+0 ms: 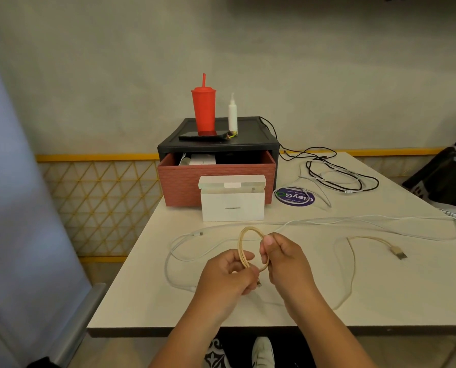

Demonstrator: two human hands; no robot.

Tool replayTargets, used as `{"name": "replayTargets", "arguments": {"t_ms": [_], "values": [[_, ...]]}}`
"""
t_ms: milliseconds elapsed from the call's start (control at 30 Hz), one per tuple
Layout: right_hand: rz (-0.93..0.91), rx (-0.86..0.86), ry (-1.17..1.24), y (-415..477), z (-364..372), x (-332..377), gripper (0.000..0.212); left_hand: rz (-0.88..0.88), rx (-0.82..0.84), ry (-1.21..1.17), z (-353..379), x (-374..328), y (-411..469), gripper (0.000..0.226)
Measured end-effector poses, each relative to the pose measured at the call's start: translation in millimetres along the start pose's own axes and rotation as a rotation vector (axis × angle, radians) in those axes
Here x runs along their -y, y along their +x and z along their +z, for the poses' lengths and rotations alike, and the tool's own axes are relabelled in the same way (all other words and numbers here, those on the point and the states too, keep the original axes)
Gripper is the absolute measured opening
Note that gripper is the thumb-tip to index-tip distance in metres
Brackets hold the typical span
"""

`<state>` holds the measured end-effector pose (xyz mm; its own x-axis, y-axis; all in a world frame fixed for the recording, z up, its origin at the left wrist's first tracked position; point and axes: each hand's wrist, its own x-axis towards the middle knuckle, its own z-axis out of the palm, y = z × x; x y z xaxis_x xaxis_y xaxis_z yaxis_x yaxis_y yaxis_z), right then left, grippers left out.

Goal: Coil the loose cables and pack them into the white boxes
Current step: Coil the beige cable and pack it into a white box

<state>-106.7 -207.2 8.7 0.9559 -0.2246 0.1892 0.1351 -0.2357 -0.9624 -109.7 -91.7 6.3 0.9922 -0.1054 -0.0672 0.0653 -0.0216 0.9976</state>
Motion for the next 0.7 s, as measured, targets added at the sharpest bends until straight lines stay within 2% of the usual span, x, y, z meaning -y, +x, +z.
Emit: {"name": "replayTargets", "arguments": {"t_ms": [233, 333, 533, 700], "values": [[-0.125, -0.06, -0.154, -1, -3, -1, 0.038, 0.175, -0.089, 0.495, -14, -1, -2, 0.022], [-0.048, -0.061, -0.031, 1, -5, 0, 0.039, 0.298, -0.197, 0.49, -21, -2, -1, 0.024], [0.115, 0.083, 0.28, -8, -2, 14, 0.038, 0.287, -0.266, 0.112, -15, -1, 1, 0.015], [0.105, 0.136, 0.304, -12, 7, 14, 0.038, 0.18, -0.157, -0.506, -11, -16, -1, 0.014]]}}
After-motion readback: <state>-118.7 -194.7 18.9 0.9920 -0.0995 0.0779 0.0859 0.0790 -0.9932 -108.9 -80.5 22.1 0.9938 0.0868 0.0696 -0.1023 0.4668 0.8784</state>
